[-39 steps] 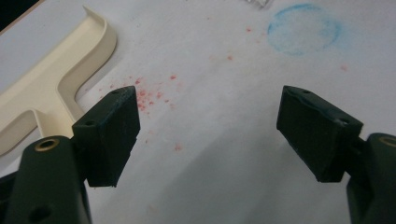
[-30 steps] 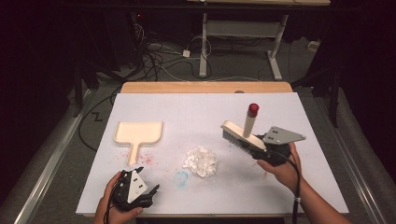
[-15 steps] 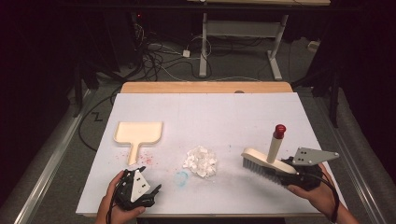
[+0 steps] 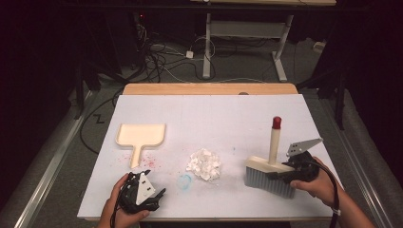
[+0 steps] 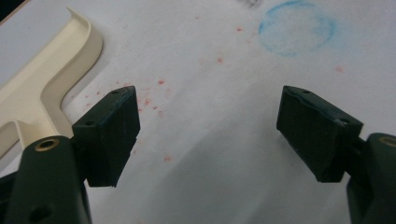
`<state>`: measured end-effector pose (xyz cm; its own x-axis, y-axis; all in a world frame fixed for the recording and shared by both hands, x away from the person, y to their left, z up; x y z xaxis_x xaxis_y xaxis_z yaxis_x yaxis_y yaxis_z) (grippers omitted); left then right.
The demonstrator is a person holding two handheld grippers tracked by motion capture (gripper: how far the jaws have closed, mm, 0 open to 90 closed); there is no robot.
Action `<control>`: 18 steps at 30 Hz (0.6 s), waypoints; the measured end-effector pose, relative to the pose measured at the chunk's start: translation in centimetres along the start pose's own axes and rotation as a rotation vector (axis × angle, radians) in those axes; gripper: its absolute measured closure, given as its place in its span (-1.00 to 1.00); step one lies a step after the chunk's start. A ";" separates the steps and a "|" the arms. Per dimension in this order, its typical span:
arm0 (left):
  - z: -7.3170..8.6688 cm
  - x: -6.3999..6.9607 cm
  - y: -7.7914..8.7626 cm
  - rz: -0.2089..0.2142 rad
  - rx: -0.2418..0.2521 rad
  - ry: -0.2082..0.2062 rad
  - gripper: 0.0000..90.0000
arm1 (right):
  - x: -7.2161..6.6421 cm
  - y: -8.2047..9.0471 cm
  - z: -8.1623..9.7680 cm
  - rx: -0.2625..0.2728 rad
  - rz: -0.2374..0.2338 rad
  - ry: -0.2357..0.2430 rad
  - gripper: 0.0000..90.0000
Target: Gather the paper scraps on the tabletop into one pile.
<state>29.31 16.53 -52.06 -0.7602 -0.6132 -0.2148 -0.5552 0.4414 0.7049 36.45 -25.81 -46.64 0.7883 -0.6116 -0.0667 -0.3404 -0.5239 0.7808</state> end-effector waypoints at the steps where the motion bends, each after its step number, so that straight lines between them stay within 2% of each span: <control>1: 0.0 0.0 0.0 0.000 -0.002 0.000 -0.54 | 0.5 -0.3 -0.2 -0.011 0.006 -0.013 0.34; 6: 0.1 0.0 -0.1 0.002 -0.009 0.002 -0.54 | 2.4 -1.8 -1.1 -0.052 0.018 -0.012 0.27; 9: 0.2 0.0 -0.1 0.004 -0.010 0.002 -0.54 | 3.2 -2.3 -1.9 -0.046 0.048 0.027 0.15; 11: 0.2 0.0 -0.1 0.003 -0.013 0.002 -0.54 | 3.6 -2.3 -2.6 -0.044 0.080 0.049 0.04; 13: 0.2 0.0 -0.2 0.005 -0.014 0.001 -0.54 | 4.2 -2.5 -3.1 -0.084 0.143 0.080 -0.09; 15: 0.2 0.1 -0.2 0.006 -0.015 -0.002 -0.54 | 4.9 -2.9 -3.2 -0.110 0.168 0.070 -0.12; 16: 0.3 0.1 -0.2 0.008 -0.015 -0.002 -0.54 | 5.3 -3.1 -3.3 -0.106 0.193 0.065 -0.04; 18: 0.3 0.1 -0.2 0.009 -0.015 -0.001 -0.54 | 5.7 -3.4 -3.4 -0.102 0.213 0.065 -0.07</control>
<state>29.28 16.61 -52.41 -0.7656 -0.6083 -0.2093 -0.5431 0.4368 0.7171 43.82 -25.47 -47.52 0.7366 -0.6608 0.1440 -0.4517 -0.3221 0.8320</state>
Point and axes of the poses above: each handheld gripper's, and its own axes: y roughly backward along the jaws, z roughly out of its underside, x roughly to its right, the point moved 6 cm from there along -y, roughly forward along the jaws, and after that the axes turned 8 degrees about z, right-handed, at the moved point
